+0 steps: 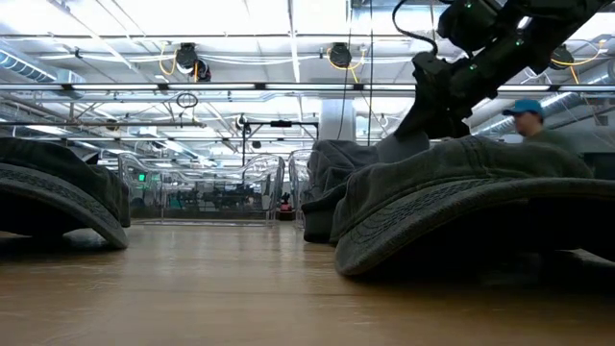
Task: Pick & Place hat
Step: Put the right blue cap into the right transparent bin
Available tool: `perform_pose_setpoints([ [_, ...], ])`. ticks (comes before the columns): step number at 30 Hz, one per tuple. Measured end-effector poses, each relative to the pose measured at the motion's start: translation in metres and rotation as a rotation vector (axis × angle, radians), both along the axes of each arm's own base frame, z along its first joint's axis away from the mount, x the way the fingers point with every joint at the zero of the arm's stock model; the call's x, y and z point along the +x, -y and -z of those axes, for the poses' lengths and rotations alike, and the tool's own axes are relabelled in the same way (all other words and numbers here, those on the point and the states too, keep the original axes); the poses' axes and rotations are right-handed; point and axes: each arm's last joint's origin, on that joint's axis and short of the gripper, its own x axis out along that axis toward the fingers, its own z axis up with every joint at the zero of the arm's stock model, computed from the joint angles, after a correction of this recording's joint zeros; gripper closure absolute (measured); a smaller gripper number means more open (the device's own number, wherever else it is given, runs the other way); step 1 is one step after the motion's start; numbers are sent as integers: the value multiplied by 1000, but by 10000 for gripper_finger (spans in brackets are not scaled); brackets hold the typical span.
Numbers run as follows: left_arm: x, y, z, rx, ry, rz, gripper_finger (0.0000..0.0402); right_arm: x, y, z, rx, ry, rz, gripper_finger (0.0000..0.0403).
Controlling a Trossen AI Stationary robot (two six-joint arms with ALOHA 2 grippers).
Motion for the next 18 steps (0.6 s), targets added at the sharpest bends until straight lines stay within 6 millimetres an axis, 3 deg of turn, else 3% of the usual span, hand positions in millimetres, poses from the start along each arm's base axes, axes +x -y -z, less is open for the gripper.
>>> perform_pose_setpoints([
  [10,0,1,1,1,-14,23,7,-15,0,-21,-130,62,65,182],
  [18,0,1,2,2,-18,23,7,-28,1,-39,-308,95,187,164],
])
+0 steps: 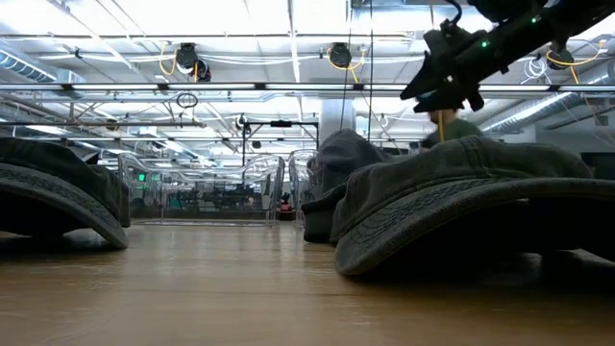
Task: Pick & Place hat
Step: Put the right blue cap into the right transparent bin
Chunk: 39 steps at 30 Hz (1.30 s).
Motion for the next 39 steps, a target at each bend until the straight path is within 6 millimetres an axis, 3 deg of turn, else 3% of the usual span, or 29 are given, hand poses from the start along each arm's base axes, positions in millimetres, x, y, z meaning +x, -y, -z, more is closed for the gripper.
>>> perform_pose_setpoints([
  [8,0,0,0,0,0,0,7,6,-3,-15,-106,-1,-128,212],
  [11,0,0,0,0,1,0,7,12,-1,-32,-100,-87,-151,269],
  [14,0,0,0,0,1,-1,7,22,4,-45,-99,-287,-179,355],
  [16,0,-1,0,1,1,-3,7,30,10,-45,-109,-426,-205,389],
  [24,0,-1,0,1,0,-2,7,55,53,2,17,-679,-174,402],
  [31,0,-1,0,1,0,-2,7,71,59,38,222,-700,-310,403],
  [35,0,-1,0,1,-1,-2,7,73,58,38,183,-714,-271,403],
  [39,0,-1,0,-2,0,-3,7,67,53,17,75,-673,-197,403],
])
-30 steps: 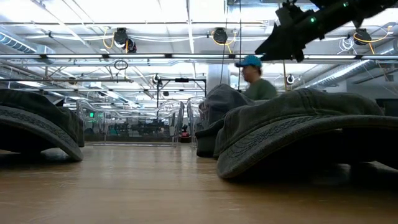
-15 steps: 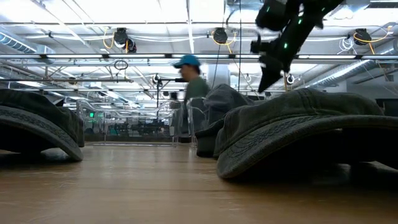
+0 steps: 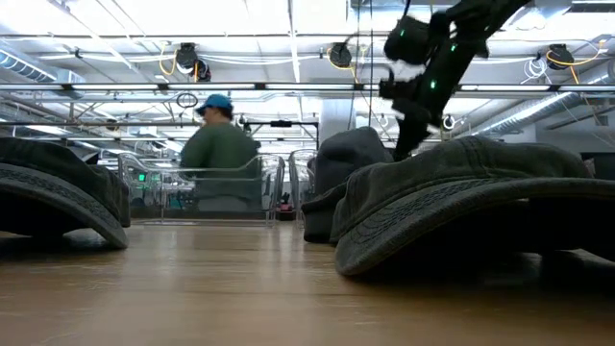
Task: Pick & Place hat
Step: Put the right blue cap into the right transparent bin
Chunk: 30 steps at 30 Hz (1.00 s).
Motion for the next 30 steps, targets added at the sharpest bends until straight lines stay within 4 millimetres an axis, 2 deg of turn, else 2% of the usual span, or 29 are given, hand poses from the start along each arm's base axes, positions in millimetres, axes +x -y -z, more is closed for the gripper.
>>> perform_pose_setpoints([
  [5,0,0,0,0,0,0,7,-11,-21,-30,-36,121,-22,403],
  [8,0,0,0,-10,4,-1,7,-13,-34,-30,40,158,-78,403],
  [12,0,0,0,-12,5,-1,7,-15,-39,-1,101,65,-89,403],
  [17,0,0,0,-27,13,-3,7,-14,-27,49,160,-5,-42,403],
  [21,0,0,0,-29,14,-3,7,-12,-22,63,209,-10,-43,403],
  [26,0,0,0,-27,13,-2,7,-17,-25,50,197,54,-46,403],
  [30,0,0,0,-27,13,-3,7,-18,-25,21,138,249,-38,403],
])
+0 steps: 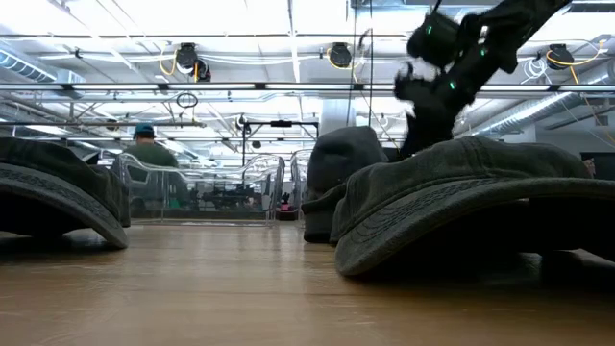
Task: Pick & Place hat
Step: Put the right blue cap into the right transparent bin, then put the blue cap into the right transparent bin
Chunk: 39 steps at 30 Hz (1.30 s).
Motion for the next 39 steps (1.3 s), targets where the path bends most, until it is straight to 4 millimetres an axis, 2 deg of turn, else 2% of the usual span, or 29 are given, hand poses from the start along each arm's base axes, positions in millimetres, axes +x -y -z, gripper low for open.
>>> perform_pose_setpoints([
  [3,0,0,0,-1,2,0,7,6,-4,-13,-11,134,-46,403],
  [7,0,0,0,-1,2,-1,7,19,-8,-13,-14,203,-98,403],
  [15,0,0,0,-1,1,-1,7,32,5,37,56,2,-74,403],
  [19,0,0,0,0,0,-1,7,34,9,51,81,-63,-61,403],
  [22,0,0,0,1,0,-1,7,33,9,52,84,-68,-58,403],
  [27,0,0,0,-1,1,-1,7,26,6,31,53,1,-63,403],
  [32,0,0,0,0,0,0,7,14,2,-11,-10,191,-53,403],
  [39,0,0,2,2,-24,0,7,-1,-15,-47,-35,353,-81,403],
])
